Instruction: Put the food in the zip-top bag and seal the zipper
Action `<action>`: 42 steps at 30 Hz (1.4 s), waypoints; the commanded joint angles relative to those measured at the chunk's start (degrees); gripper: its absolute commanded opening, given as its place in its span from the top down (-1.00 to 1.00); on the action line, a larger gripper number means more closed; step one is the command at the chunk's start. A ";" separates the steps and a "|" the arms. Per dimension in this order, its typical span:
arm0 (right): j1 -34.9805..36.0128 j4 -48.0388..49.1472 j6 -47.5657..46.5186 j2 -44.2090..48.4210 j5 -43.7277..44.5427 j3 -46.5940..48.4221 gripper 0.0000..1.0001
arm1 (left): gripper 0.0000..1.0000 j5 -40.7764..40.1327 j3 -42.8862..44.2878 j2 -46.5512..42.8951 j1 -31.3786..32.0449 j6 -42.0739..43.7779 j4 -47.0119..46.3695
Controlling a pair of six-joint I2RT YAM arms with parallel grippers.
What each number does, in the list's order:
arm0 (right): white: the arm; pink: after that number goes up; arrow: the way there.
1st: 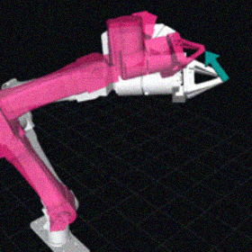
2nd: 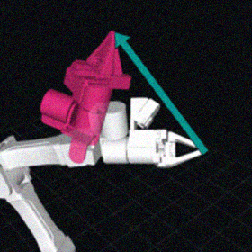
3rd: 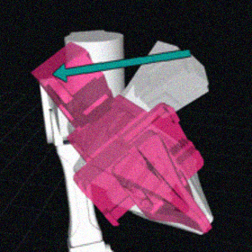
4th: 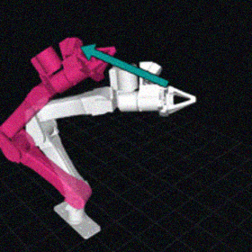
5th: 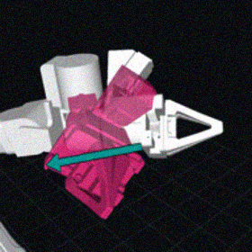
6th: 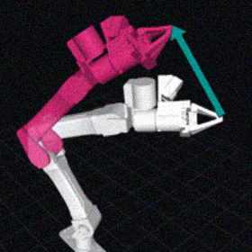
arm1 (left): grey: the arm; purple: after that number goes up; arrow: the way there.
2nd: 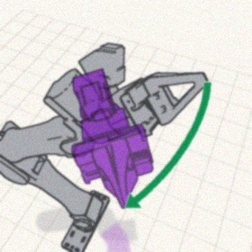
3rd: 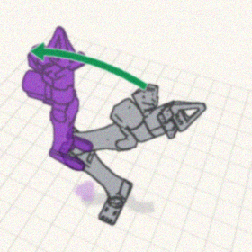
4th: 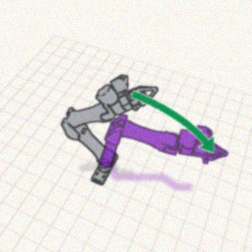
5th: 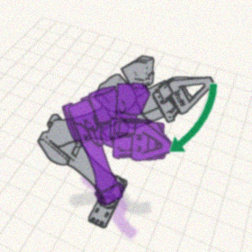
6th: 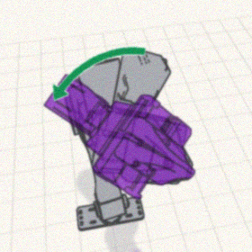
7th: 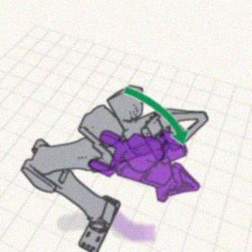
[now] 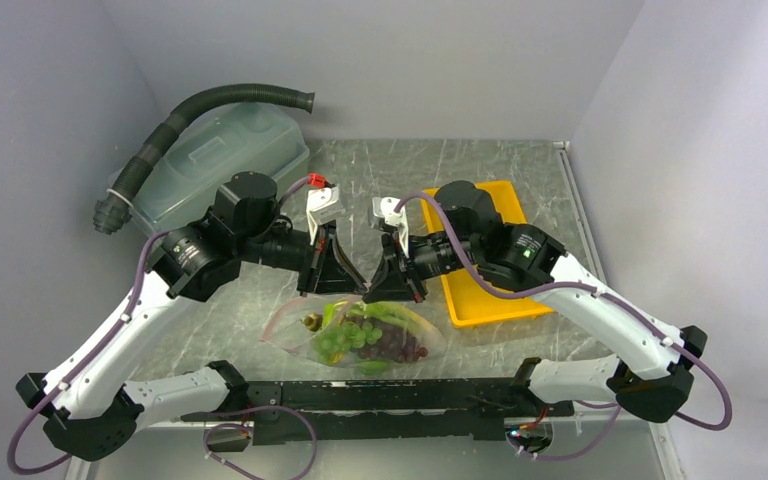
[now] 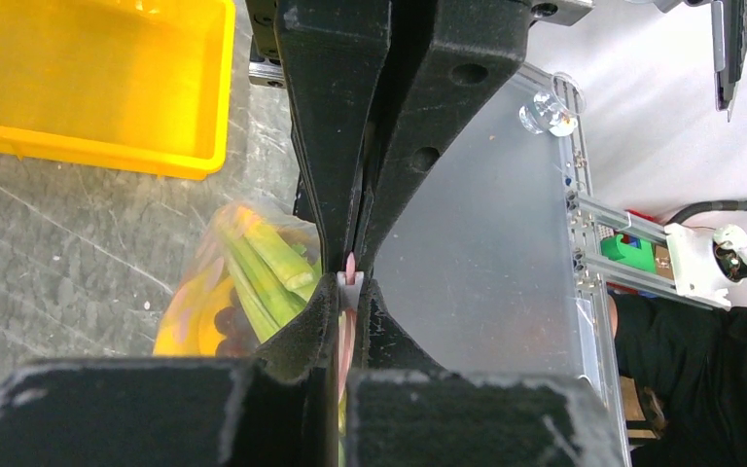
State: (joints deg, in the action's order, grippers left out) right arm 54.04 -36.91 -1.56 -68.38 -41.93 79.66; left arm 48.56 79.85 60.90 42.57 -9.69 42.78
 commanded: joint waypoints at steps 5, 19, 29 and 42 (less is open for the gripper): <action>-0.08 2.00 -0.11 4.07 1.25 2.70 1.00 | 1.00 0.58 4.08 -1.61 0.03 2.08 -0.46; -1.91 -0.81 0.70 5.53 3.35 6.30 1.00 | 1.00 -2.35 5.04 -4.88 0.00 3.58 3.99; -3.77 -1.88 1.47 7.21 4.40 5.24 1.00 | 1.00 -4.04 4.34 -7.44 0.03 2.81 4.46; -6.98 -2.32 4.00 10.90 8.26 2.64 1.00 | 1.00 -6.61 3.82 -10.05 -0.01 2.40 6.56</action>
State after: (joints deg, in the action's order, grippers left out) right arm 48.88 -39.48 1.34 -60.77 -37.67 82.30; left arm 41.50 82.21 53.52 42.72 -7.14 47.53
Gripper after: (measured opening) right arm 0.010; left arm 0.036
